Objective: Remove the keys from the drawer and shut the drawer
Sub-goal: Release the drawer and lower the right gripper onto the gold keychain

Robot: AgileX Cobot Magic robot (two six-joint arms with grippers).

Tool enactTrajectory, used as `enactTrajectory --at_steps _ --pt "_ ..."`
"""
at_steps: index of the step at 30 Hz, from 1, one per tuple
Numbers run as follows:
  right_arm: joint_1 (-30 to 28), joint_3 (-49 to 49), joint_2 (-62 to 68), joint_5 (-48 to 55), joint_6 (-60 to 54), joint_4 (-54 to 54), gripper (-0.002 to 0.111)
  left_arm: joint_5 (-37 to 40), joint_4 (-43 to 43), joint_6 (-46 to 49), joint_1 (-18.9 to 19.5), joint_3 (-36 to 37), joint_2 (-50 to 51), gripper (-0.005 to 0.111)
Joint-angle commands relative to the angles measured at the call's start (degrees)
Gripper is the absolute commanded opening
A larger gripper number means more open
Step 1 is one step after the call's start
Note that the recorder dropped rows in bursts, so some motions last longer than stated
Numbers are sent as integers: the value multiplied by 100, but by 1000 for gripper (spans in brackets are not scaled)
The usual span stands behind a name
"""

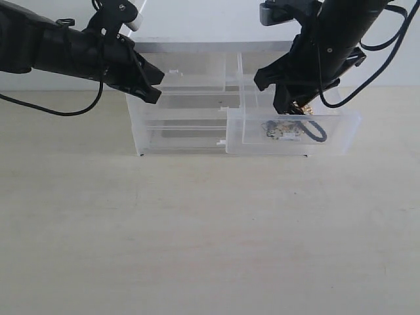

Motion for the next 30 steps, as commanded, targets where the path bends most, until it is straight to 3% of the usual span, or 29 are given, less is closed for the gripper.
enactTrajectory --at_steps 1,7,24,27,29,30 --pt "1 -48 -19 69 -190 -33 17 -1029 -359 -21 55 -213 26 4" --pt "1 -48 -19 97 -361 -65 -1 -1044 -359 -21 55 -213 26 4" --pt "1 -48 -544 -315 -296 -106 0 -1045 -359 -6 55 -213 26 4" --pt "1 -48 -544 -223 -418 -18 12 -1045 -359 -6 55 -213 26 4" --pt "1 -25 -544 -239 -443 75 30 -1045 -359 -6 55 -213 26 4" --pt "1 22 -544 -289 -443 118 44 -1045 -359 -6 55 -213 26 4"
